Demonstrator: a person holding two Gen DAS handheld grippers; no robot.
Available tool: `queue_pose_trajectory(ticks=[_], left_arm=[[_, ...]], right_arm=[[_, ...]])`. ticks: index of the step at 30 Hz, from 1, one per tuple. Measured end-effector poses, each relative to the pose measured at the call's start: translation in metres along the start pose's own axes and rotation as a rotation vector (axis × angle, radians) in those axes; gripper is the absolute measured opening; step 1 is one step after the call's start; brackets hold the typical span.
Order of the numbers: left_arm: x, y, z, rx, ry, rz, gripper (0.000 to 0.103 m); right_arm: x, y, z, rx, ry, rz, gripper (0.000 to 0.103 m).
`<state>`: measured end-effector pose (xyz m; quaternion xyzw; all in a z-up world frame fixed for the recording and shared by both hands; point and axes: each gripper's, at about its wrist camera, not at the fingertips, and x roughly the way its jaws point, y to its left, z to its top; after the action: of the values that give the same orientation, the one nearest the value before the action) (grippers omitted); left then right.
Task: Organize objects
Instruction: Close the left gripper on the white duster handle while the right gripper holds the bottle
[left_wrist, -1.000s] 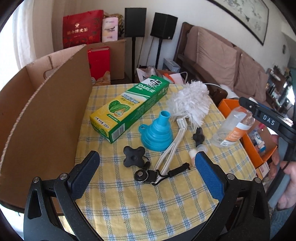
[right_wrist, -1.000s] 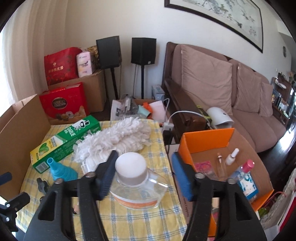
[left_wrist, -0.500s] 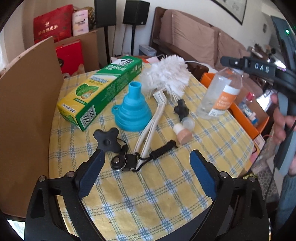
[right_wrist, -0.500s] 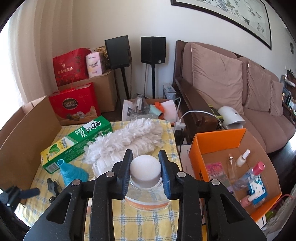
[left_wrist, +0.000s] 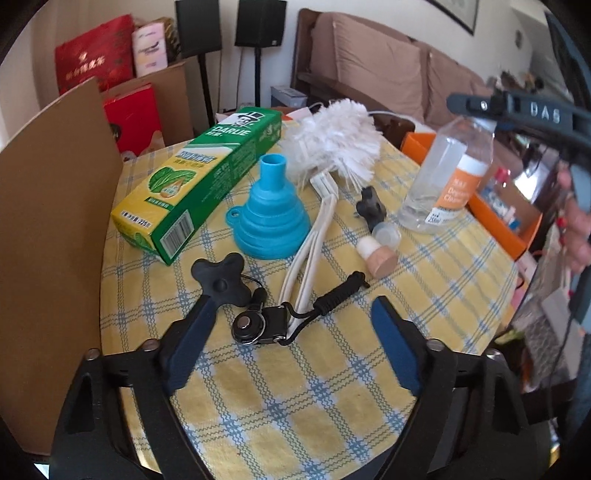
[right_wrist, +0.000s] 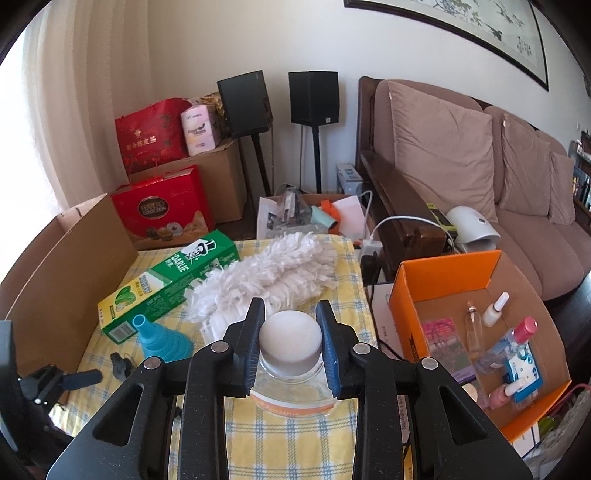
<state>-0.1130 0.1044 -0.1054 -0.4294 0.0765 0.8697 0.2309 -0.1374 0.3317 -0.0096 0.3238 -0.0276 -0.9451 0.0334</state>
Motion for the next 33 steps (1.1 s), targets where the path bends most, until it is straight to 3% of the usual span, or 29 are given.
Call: queue_pose_trajectory(ticks=[3, 6, 8, 12, 15, 27, 29, 33], left_arm=[[0.001, -0.015, -0.001, 0.082, -0.012, 0.019, 0.076], [0.003, -0.030, 0.000, 0.192, -0.021, 0.054, 0.064], [0.005, -0.035, 0.001, 0.249, -0.012, 0.056, 0.062], [0.013, -0.035, 0.005, 0.275, 0.037, 0.025, 0.039], [0.019, -0.034, 0.006, 0.290, 0.058, 0.022, 0.031], [0.027, -0.041, -0.003, 0.363, 0.089, 0.030, 0.030], [0.026, -0.041, -0.002, 0.367, 0.092, 0.031, 0.017], [0.024, -0.038, -0.002, 0.342, 0.097, -0.014, 0.016]], right_arm=[[-0.002, 0.000, -0.001, 0.002, -0.002, 0.000, 0.028], [-0.004, -0.002, -0.002, 0.003, 0.000, 0.007, 0.028], [-0.005, -0.003, -0.003, 0.004, 0.001, 0.010, 0.028], [-0.006, -0.003, -0.004, 0.006, 0.000, 0.012, 0.028], [-0.006, -0.003, -0.004, 0.006, 0.001, 0.014, 0.028], [-0.007, -0.004, -0.004, 0.006, 0.001, 0.015, 0.028], [-0.007, -0.004, -0.004, 0.007, 0.002, 0.015, 0.028], [-0.008, -0.004, -0.004, 0.008, 0.004, 0.015, 0.028]])
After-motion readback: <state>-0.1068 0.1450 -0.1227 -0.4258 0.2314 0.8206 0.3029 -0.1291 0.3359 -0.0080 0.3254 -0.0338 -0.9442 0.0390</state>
